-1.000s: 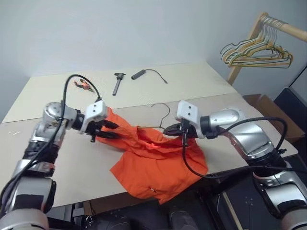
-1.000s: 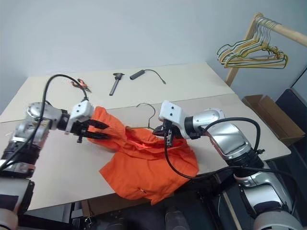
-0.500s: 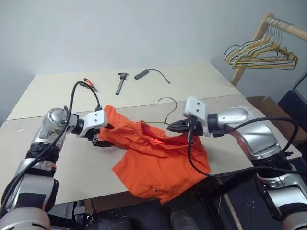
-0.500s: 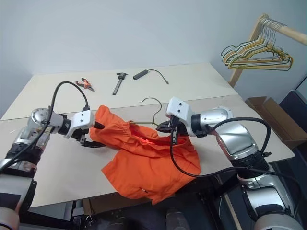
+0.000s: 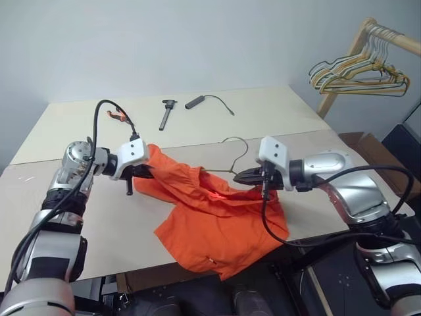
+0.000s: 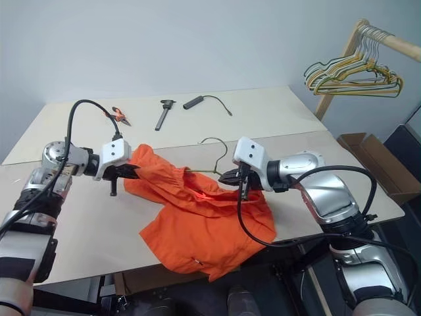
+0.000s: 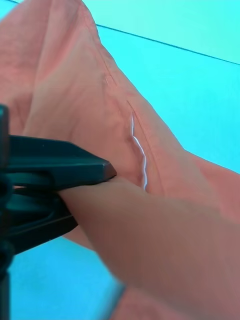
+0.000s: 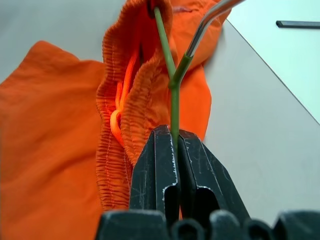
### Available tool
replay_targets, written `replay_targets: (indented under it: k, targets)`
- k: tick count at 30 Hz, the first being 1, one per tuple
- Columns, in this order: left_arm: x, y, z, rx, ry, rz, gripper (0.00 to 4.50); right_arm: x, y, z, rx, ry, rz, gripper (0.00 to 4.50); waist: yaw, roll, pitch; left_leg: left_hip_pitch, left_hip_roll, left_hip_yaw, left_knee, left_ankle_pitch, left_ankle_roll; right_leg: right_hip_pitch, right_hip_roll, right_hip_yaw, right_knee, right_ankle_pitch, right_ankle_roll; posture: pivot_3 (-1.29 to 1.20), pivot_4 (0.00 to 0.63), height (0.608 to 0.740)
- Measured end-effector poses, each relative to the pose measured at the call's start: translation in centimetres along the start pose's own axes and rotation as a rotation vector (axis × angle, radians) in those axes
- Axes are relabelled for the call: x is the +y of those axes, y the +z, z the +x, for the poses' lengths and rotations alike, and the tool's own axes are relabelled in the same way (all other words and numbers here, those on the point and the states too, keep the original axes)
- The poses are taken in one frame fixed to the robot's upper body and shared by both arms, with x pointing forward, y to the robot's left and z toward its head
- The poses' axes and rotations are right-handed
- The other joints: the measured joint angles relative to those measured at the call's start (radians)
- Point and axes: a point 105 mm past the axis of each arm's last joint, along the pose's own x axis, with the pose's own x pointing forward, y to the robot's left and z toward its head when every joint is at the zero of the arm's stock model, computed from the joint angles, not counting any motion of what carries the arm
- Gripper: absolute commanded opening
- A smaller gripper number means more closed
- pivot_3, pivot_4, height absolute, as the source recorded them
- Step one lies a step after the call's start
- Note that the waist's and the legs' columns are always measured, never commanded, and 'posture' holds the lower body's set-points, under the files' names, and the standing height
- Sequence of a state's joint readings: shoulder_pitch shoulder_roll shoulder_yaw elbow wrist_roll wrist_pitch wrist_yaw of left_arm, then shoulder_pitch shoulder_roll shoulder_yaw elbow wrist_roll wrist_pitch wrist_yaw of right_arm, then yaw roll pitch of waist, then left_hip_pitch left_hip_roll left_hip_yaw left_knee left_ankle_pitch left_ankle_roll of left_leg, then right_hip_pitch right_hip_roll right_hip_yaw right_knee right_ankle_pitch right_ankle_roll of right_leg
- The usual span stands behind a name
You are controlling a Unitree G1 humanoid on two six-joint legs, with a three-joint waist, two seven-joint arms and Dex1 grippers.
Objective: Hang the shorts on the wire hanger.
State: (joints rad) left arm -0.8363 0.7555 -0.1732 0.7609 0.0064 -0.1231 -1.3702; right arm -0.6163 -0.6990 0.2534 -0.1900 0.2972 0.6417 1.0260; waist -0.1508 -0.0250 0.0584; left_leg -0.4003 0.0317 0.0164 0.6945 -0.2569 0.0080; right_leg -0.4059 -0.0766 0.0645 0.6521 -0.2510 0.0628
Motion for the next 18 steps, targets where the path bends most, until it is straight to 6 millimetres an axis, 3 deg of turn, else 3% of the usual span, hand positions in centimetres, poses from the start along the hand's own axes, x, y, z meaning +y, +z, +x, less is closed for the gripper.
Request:
replay_targets:
  k: [8,15,18]
  targets:
    - [1.9,0.9,-1.8,-0.021,0.092,-0.033,0.01,-0.4,-1.5,-0.3,0.043,-0.077,-0.028,0.0,0.004,0.0,0.0,0.0,0.0,0.001,0.0,0.0,0.0,0.0,0.0,0.0,0.0,0.0,0.0,-0.1,0.013,0.74]
    - [1.1,0.5,-2.1,-0.04,0.076,-0.064,0.01,-1.2,-1.2,0.5,-0.022,-0.176,-0.025,0.0,0.003,0.0,0.0,0.0,0.0,0.001,0.0,0.0,0.0,0.0,0.0,0.0,0.0,0.0,0.0,-0.09,0.001,0.74]
    - [0.8,0.1,-2.0,-0.036,0.072,-0.079,0.01,-1.0,-2.4,0.0,0.021,-0.18,-0.079,0.0,0.012,0.0,0.0,0.0,0.0,0.001,0.0,0.0,0.0,0.0,0.0,0.0,-0.001,0.0,0.0,-0.09,0.0,0.74]
